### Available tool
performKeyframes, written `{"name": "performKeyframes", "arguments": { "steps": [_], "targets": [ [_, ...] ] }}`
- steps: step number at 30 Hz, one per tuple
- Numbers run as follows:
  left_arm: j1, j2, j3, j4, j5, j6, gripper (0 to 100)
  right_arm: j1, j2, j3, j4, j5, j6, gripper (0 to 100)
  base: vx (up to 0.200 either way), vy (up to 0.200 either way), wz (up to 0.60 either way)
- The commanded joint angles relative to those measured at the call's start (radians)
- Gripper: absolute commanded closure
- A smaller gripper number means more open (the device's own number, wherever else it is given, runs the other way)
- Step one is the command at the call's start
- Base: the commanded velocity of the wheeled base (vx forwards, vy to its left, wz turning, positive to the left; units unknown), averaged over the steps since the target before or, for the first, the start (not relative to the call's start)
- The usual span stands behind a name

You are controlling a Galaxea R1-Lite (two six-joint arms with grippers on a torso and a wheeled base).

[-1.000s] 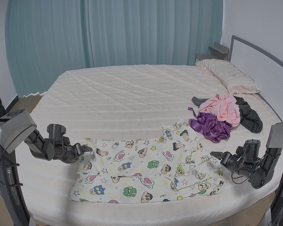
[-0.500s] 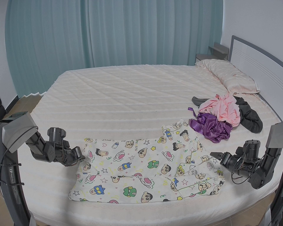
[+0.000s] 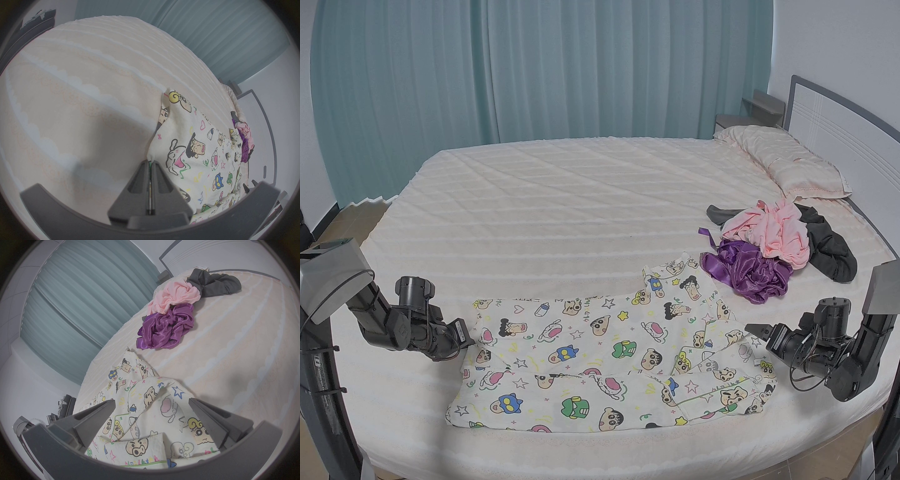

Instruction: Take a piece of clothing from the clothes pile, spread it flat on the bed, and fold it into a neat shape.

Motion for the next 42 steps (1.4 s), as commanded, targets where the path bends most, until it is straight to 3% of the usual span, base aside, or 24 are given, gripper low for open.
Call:
{"name": "performKeyframes", "arguments": {
  "steps": [1, 5, 6, 13, 25, 38, 39, 42],
  "targets": [
    [-0.001, -0.039, 0.018, -0.004, 0.002, 0.0, 100, 0.0, 0.008, -0.001, 0.0, 0.0, 0.0, 0, 0.0, 0.0, 0.0],
    [0.001, -0.049, 0.016, -0.005, 0.025, 0.0, 100, 0.0, 0.007, -0.001, -0.001, 0.0, 0.0, 0, 0.0, 0.0, 0.0],
    [0.001, -0.049, 0.016, -0.005, 0.025, 0.0, 0, 0.0, 0.007, -0.001, -0.001, 0.0, 0.0, 0, 0.0, 0.0, 0.0],
    [0.002, -0.049, 0.013, -0.007, 0.045, 0.004, 0, 0.0, 0.007, 0.0, -0.001, 0.0, 0.0, 0, 0.0, 0.0, 0.0],
    [-0.016, 0.025, -0.214, 0.003, 0.031, -0.069, 0, 0.017, 0.002, 0.005, -0.001, -0.012, 0.0, 0, 0.0, 0.0, 0.0],
    [-0.042, 0.169, -0.377, 0.013, 0.031, -0.069, 0, 0.032, 0.002, 0.005, -0.001, -0.021, 0.0, 0, 0.0, 0.0, 0.0],
    [-0.042, 0.172, -0.387, 0.021, 0.029, -0.069, 100, 0.032, 0.004, 0.003, -0.001, -0.021, 0.0, 0, 0.0, 0.0, 0.0],
    [-0.042, 0.177, -0.42, 0.047, 0.029, -0.071, 100, 0.032, 0.004, -0.008, -0.003, -0.02, 0.001, 0, 0.0, 0.0, 0.0]
  ]
}}
